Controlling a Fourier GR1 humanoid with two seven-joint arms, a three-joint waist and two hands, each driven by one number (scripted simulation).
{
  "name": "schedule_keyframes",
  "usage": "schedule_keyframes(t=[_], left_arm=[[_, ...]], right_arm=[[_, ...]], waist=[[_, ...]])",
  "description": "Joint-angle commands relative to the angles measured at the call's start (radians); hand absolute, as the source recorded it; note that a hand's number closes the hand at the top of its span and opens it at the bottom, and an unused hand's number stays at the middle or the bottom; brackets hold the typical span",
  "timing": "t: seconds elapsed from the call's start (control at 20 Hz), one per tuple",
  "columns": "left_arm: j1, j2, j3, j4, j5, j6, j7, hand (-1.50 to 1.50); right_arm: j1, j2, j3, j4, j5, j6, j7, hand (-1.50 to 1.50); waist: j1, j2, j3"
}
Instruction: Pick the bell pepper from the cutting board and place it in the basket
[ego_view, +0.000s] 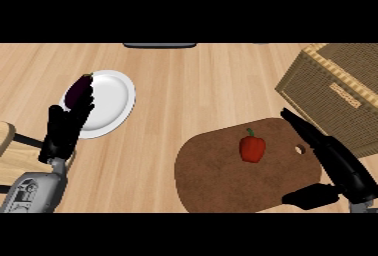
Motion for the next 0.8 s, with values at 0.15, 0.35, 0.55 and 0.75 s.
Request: schedule_keyframes(t=[0.15, 0.35, 0.55, 0.75], left_arm=[[0.042, -0.040, 0.004, -0.012, -0.050, -0.006, -0.022, 0.00], [0.029, -0.013, 0.043, -0.072, -0.048, -0.046, 0.024, 0.00], [-0.039, -0.063, 0.045, 0.010, -0.067, -0.030, 0.013, 0.00], [0.039, -0.091, 0.034, -0.062, -0.097, -0.036, 0.013, 0.00]], right_arm=[[-0.017, 0.065, -0.044, 0.178, 0.085, -0.009, -0.168, -1.50], [-0.092, 0.132, -0.052, 0.208, 0.124, 0.010, -0.120, -1.50], [-0.066, 0.205, 0.000, 0.258, 0.197, -0.036, -0.157, -1.50], [-0.093, 0.229, -0.039, 0.271, 0.233, -0.017, -0.168, -1.50]], waist=[[0.000, 0.000, 0.000], [0.001, -0.001, 0.000], [-0.001, 0.000, 0.000], [0.000, 0.000, 0.000]])
